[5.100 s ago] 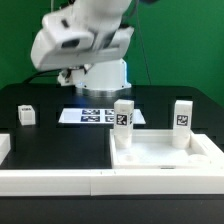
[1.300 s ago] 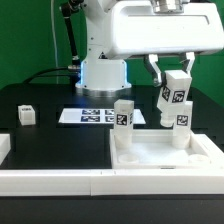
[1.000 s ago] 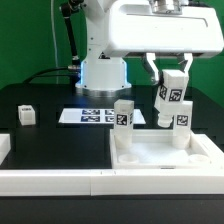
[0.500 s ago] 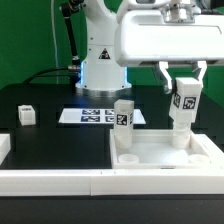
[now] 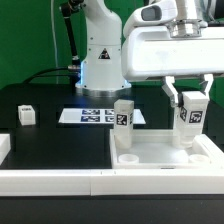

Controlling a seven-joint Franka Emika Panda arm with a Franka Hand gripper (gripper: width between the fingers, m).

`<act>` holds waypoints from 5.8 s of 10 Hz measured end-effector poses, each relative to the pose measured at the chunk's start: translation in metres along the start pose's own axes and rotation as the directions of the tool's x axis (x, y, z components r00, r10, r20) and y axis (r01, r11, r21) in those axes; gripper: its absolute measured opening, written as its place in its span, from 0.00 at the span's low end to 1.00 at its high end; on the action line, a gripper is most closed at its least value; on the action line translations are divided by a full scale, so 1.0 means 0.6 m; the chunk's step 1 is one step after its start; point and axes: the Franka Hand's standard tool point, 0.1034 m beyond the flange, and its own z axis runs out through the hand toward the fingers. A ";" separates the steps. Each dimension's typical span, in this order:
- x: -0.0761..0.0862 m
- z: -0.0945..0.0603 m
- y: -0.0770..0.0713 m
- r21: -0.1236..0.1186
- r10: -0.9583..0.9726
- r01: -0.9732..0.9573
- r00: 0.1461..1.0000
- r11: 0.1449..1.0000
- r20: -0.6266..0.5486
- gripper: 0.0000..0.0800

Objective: Assemble square table

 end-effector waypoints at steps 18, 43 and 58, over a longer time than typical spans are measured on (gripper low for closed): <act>0.002 0.052 -0.020 -0.032 0.088 -0.090 0.994 0.995 -0.062 0.36; 0.013 0.056 -0.002 0.076 0.151 -0.213 0.863 0.974 0.482 0.81; 0.021 0.065 -0.003 -0.313 0.975 -0.945 0.022 0.092 0.219 0.36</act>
Offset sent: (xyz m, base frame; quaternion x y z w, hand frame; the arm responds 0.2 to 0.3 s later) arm 0.0142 0.0158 -0.0019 -0.0118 0.0626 0.0428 0.9971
